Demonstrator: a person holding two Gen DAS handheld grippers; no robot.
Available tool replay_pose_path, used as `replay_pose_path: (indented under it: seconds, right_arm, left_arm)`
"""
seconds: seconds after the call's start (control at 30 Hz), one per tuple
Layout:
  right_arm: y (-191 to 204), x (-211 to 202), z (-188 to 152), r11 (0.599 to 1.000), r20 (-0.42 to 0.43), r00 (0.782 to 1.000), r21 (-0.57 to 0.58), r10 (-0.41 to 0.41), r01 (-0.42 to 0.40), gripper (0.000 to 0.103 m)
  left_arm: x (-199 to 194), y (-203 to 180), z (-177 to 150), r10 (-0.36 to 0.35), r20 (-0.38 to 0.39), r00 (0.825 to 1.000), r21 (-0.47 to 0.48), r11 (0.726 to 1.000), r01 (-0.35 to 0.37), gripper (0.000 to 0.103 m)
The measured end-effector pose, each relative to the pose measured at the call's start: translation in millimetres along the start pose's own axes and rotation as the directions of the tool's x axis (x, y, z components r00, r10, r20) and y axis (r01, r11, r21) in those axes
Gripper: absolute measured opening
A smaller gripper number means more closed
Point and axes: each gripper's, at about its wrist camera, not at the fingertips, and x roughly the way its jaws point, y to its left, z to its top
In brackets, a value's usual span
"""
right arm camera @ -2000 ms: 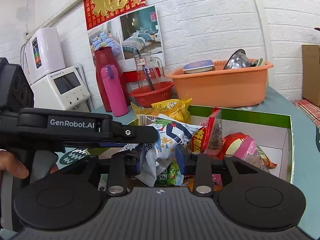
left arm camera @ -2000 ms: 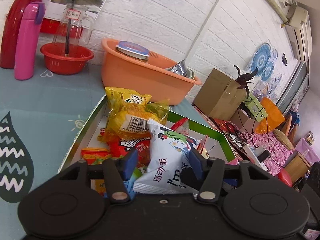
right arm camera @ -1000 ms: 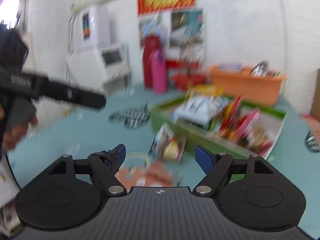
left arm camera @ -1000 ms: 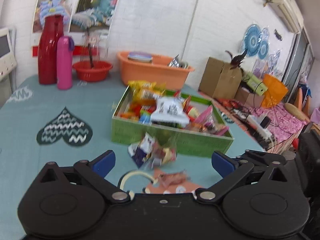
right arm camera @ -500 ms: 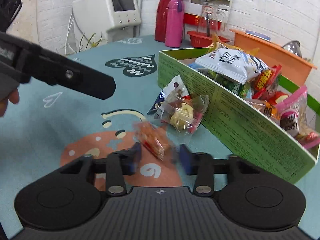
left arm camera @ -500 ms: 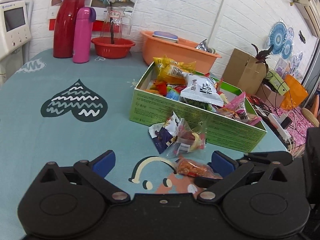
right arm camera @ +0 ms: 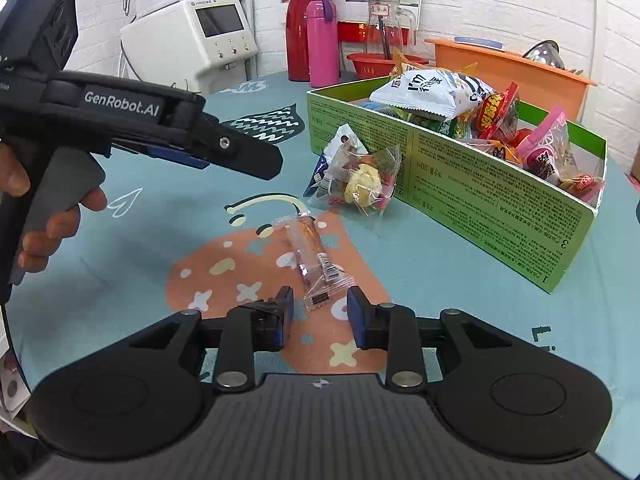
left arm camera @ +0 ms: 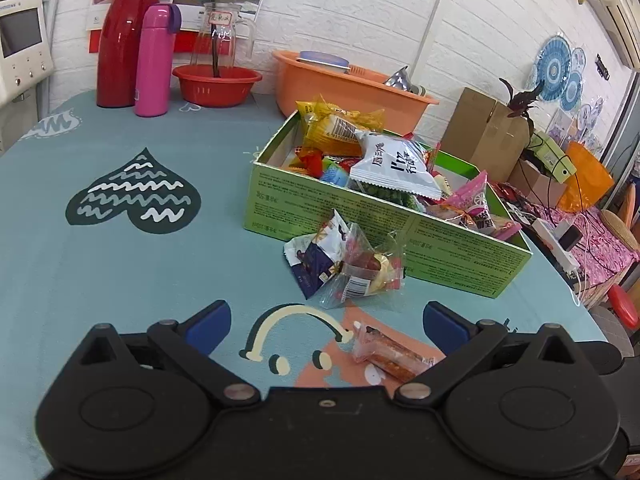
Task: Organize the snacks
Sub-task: 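Move the right gripper to the small orange-filled clear packet and grasp it, then grasp the clear cake packet with the left gripper while the right gripper holds the orange packet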
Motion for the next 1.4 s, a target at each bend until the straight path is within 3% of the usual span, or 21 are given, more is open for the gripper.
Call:
replay_pose_path:
  seconds: [0.23, 0.3, 0.47, 0.6, 0.7, 0.73, 0.77, 0.87, 0.97, 1.2, 1.27, 1.33, 1.37, 1.4]
  right_arm:
    - [-11, 0, 2, 0.999, 0.01, 1.0, 0.038, -0.021, 0.021, 0.048]
    - [-16, -1, 1, 0.999, 0.014, 1.0, 0.042, -0.022, 0.021, 0.041]
    - [-28, -4, 0, 0.997, 0.021, 0.999, 0.068, -0.039, 0.038, 0.039]
    - [-35, -6, -1, 0.996, 0.025, 0.999, 0.085, -0.041, 0.038, 0.039]
    - [-37, -6, -2, 0.995, 0.029, 0.999, 0.089, -0.044, 0.041, 0.04]
    - [-37, -6, -2, 0.995, 0.029, 0.999, 0.087, -0.045, 0.042, 0.041]
    - [-38, -7, -2, 0.996, 0.03, 0.999, 0.084, -0.041, 0.038, 0.046]
    - [-37, -9, -4, 0.999, 0.037, 0.999, 0.049, -0.011, 0.01, 0.06]
    - [-31, -5, -3, 1.0, 0.043, 0.999, -0.019, 0.002, -0.001, 0.083]
    - [-7, 13, 17, 0.97, 0.075, 0.996, -0.243, 0.049, -0.03, 0.084]
    - [-4, 19, 21, 0.964, 0.056, 0.996, -0.259, 0.073, -0.056, 0.082]
    - [-1, 22, 22, 0.962, 0.024, 0.995, -0.26, 0.092, -0.083, 0.059]
    - [1, 21, 20, 0.962, 0.008, 0.996, -0.258, 0.093, -0.087, 0.032]
    - [1, 17, 18, 0.965, 0.011, 0.996, -0.249, 0.092, -0.087, 0.034]
  left_arm:
    - [13, -7, 7, -0.014, -0.003, 1.0, 0.009, 1.0, 0.014, 0.103]
    - [17, -11, 11, -0.034, 0.01, 0.999, 0.022, 0.999, 0.034, 0.103]
    - [31, -27, 21, -0.126, 0.048, 0.991, 0.1, 0.988, 0.121, 0.103]
    - [48, -43, 29, -0.14, 0.069, 0.988, 0.172, 0.977, 0.127, 0.103]
    - [69, -47, 29, -0.143, 0.001, 0.99, 0.202, 0.969, 0.14, 0.103]
    - [76, -46, 27, -0.145, -0.032, 0.989, 0.2, 0.969, 0.148, 0.09]
    - [82, -44, 23, -0.145, -0.064, 0.987, 0.194, 0.969, 0.155, 0.084]
    - [86, -32, 15, -0.175, -0.092, 0.98, 0.151, 0.971, 0.187, 0.093]
    - [84, -25, 18, -0.193, -0.088, 0.977, 0.104, 0.974, 0.202, 0.095]
    - [79, -33, 35, -0.241, -0.067, 0.968, 0.106, 0.963, 0.247, 0.103]
    - [81, -37, 35, -0.251, -0.078, 0.965, 0.119, 0.959, 0.259, 0.103]
    - [83, -38, 32, -0.255, -0.087, 0.963, 0.128, 0.956, 0.264, 0.103]
    - [83, -38, 31, -0.256, -0.085, 0.963, 0.133, 0.955, 0.266, 0.103]
    - [83, -38, 29, -0.256, -0.083, 0.963, 0.137, 0.954, 0.266, 0.103]
